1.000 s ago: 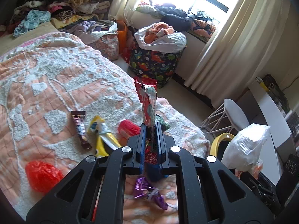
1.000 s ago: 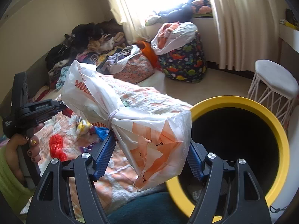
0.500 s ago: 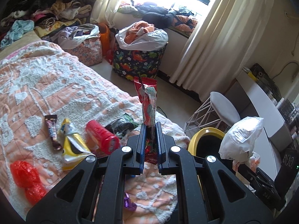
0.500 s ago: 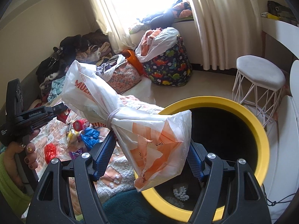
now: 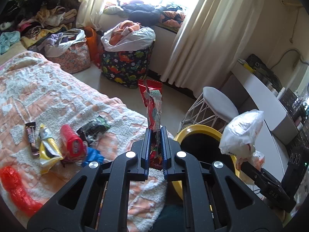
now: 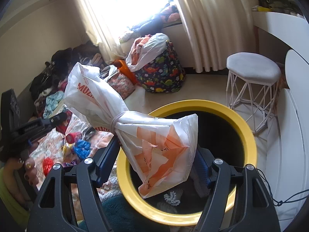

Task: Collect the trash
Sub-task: 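Carry the plastic bag and red wrapper over the yellow bin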

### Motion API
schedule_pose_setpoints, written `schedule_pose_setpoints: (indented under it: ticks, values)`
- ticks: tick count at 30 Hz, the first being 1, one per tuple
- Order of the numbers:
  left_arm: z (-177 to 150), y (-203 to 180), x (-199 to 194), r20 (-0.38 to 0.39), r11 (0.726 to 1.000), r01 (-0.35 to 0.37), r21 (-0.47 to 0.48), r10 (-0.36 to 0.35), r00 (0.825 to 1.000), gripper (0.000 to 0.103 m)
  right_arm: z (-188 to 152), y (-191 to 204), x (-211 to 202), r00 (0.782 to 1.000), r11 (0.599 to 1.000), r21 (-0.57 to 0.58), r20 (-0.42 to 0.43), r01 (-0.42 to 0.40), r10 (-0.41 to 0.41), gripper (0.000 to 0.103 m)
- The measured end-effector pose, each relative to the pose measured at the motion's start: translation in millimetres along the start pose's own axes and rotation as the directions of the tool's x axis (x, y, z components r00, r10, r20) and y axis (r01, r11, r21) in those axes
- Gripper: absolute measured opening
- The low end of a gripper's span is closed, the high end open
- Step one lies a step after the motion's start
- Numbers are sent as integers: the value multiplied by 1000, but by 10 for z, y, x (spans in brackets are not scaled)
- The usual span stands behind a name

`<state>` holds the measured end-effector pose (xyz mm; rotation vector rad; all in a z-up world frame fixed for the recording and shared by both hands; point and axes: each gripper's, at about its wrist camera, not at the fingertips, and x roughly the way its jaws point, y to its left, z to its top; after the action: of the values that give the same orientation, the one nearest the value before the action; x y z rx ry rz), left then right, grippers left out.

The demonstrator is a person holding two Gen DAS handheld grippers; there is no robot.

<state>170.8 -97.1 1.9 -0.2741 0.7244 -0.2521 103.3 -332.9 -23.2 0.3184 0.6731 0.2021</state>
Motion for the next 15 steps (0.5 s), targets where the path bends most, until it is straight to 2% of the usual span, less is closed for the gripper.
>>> schedule_pose_setpoints:
  ticks: [15]
  values:
    - [-196,-511,219,-61,992,84,99,-78,995,6,15,-333,-68,998,995,75,26,60,-63,69]
